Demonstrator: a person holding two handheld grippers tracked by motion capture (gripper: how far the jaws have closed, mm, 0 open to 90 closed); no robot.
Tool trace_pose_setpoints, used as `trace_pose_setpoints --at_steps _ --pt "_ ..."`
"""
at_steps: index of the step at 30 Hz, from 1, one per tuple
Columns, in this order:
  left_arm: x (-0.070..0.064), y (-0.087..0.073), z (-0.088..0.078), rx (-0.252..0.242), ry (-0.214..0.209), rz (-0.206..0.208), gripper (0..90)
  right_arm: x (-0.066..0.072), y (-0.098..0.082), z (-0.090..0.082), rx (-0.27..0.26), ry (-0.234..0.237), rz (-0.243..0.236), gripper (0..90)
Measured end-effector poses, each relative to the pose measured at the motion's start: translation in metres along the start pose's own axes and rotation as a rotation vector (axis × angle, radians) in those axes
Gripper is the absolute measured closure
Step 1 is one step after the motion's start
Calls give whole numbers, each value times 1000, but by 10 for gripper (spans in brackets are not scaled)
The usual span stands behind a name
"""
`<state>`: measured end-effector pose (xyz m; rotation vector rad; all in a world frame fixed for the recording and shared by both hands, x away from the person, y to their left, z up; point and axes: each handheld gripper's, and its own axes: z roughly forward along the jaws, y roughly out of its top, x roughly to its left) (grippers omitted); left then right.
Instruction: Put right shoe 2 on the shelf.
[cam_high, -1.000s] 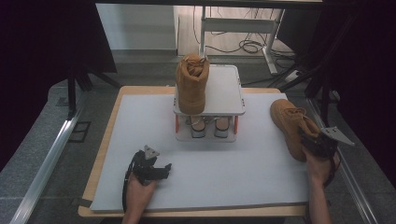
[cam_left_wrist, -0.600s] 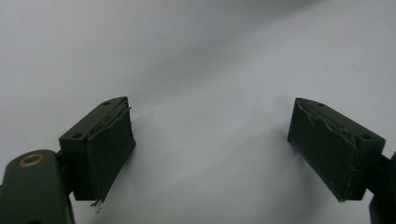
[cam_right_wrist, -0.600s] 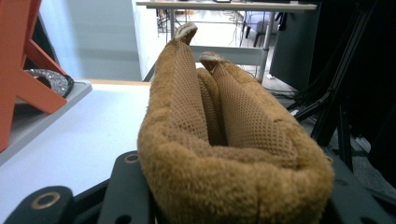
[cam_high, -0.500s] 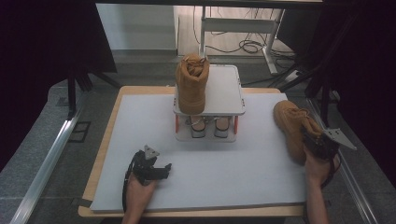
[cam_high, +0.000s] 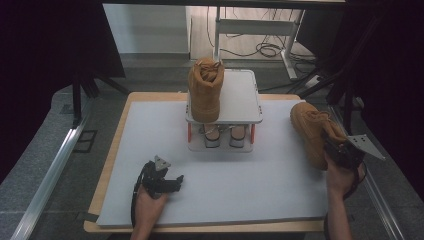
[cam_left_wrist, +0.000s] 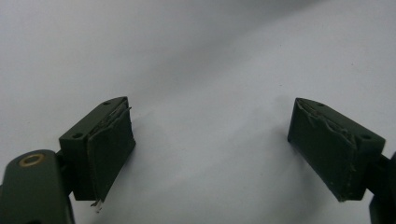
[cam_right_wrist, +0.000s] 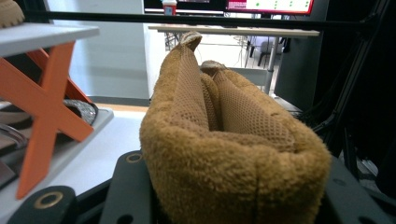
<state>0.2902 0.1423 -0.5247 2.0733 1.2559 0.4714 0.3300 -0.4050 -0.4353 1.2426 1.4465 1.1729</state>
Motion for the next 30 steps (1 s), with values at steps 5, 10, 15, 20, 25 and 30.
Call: trace_pose_setpoints --at_steps 5,10,15,20,25,30 --pt "0 0 0 0 0 0 139 8 11 -4 -21 9 -4 554" --pt "0 0 0 0 0 0 139 16 23 -8 -47 25 -14 554" --pt "0 0 0 -2 0 -3 139 24 36 -12 -71 40 -29 555" --pt "0 0 0 -2 0 0 139 29 46 -15 -84 48 -27 556" --pt "0 0 0 -1 -1 -4 139 36 54 -15 -91 51 -38 557" --pt "0 0 0 -1 0 -3 139 41 61 -16 -107 67 -47 557"
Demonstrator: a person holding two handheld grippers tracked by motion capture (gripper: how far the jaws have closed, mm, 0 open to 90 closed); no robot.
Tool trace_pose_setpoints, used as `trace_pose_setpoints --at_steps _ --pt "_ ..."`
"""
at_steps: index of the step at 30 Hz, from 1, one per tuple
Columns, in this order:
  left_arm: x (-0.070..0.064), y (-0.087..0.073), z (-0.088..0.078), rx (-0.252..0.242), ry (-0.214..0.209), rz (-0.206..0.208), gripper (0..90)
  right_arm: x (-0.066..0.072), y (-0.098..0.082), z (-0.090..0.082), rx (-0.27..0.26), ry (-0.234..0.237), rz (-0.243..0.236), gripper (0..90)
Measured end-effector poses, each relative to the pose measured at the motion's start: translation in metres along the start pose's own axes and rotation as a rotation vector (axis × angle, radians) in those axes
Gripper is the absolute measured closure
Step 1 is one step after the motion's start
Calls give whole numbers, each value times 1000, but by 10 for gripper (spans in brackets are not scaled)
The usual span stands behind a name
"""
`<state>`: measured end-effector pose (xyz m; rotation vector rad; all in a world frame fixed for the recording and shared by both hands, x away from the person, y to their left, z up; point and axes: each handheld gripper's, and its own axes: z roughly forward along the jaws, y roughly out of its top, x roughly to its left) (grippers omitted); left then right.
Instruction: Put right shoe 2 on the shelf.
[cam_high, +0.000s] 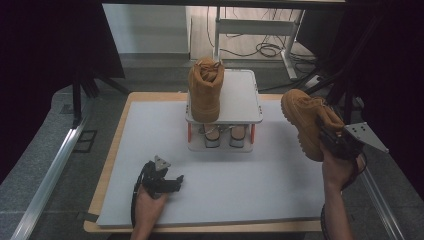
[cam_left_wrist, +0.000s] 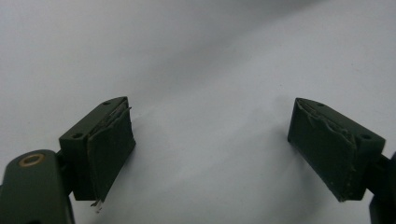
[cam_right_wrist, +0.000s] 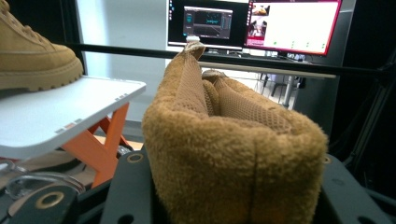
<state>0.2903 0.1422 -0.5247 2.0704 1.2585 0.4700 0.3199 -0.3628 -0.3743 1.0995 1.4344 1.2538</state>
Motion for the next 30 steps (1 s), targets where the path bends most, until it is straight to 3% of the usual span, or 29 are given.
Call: trace_pose_setpoints --at_steps 30 --pt "0 0 0 0 -1 4 139 31 41 9 -50 44 -38 561"
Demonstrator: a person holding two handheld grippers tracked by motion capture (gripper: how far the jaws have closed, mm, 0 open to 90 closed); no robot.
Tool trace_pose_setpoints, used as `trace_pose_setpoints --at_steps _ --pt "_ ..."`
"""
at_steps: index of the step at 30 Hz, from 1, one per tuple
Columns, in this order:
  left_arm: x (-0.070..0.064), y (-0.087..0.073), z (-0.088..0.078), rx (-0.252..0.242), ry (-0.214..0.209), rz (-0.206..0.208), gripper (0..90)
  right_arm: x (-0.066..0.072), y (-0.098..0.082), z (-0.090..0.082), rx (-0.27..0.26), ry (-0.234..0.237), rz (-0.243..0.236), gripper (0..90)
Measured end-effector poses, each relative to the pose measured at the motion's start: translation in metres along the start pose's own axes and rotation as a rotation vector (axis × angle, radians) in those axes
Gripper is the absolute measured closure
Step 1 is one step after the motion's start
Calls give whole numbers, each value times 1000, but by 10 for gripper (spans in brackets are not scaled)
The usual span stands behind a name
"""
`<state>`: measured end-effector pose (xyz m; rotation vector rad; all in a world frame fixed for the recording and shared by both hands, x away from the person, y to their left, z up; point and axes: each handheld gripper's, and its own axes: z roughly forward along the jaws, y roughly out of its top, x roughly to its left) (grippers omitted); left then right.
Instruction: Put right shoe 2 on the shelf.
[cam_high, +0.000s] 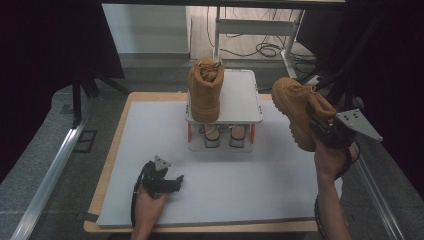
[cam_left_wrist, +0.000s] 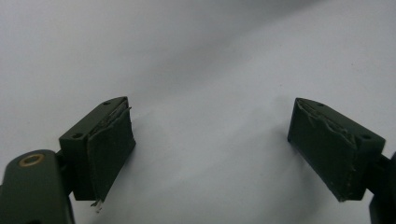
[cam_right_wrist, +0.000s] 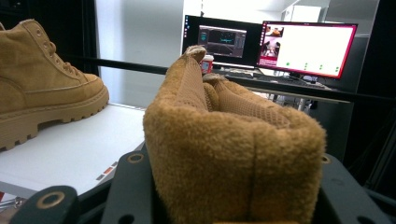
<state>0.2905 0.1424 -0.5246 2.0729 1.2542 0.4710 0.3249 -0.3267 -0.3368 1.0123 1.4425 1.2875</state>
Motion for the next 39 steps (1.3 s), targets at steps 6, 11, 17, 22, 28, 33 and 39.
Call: trace_pose_setpoints --at_steps 6,11,17,22,28,33,39 --pt "0 0 0 2 0 2 139 6 5 3 -6 11 -1 560" --pt "0 0 0 3 0 3 139 11 12 7 -13 17 -6 560" --pt "0 0 0 5 1 5 139 17 18 12 -18 30 -11 559" --pt "0 0 0 3 2 5 139 24 22 17 -23 41 -16 559" --pt "0 0 0 0 1 4 139 32 24 23 -23 62 -9 559" --pt "0 0 0 2 1 5 139 39 27 29 -23 70 -16 559" --pt "0 0 0 2 1 5 139 48 30 36 -26 89 -17 559"
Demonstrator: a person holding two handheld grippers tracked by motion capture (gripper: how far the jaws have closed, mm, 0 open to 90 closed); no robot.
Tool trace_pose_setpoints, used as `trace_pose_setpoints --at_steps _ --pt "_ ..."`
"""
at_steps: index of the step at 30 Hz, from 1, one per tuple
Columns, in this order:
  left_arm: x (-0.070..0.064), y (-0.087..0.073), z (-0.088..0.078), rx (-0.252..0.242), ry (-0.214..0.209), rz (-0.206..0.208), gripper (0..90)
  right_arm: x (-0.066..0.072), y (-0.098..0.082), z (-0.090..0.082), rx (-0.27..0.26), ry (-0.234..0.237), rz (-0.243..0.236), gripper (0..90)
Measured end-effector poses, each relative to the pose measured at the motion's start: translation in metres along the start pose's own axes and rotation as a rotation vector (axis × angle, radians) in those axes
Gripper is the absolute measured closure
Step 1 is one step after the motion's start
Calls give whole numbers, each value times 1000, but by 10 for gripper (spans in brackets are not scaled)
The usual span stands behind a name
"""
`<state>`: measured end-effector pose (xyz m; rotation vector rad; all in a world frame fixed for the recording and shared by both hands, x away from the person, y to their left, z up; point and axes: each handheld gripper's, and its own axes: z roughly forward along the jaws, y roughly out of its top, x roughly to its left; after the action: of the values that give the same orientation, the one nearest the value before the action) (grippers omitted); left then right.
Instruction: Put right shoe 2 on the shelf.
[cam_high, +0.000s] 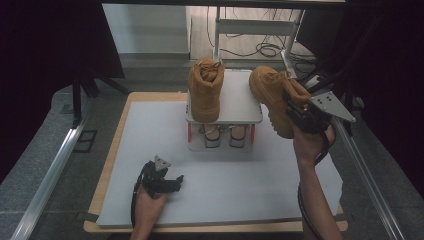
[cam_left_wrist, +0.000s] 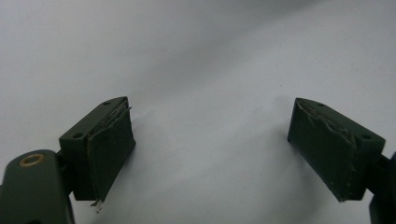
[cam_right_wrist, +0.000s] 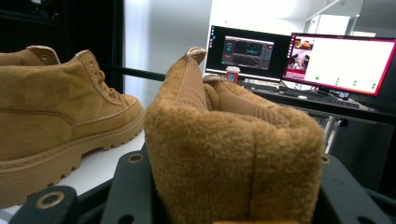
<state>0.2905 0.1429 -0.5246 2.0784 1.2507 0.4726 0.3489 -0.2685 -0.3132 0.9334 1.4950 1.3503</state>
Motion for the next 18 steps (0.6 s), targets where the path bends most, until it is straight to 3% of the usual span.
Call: trace_pose_setpoints --at_steps 18 --pt "0 0 0 -3 1 0 139 29 4 32 11 48 -21 558"
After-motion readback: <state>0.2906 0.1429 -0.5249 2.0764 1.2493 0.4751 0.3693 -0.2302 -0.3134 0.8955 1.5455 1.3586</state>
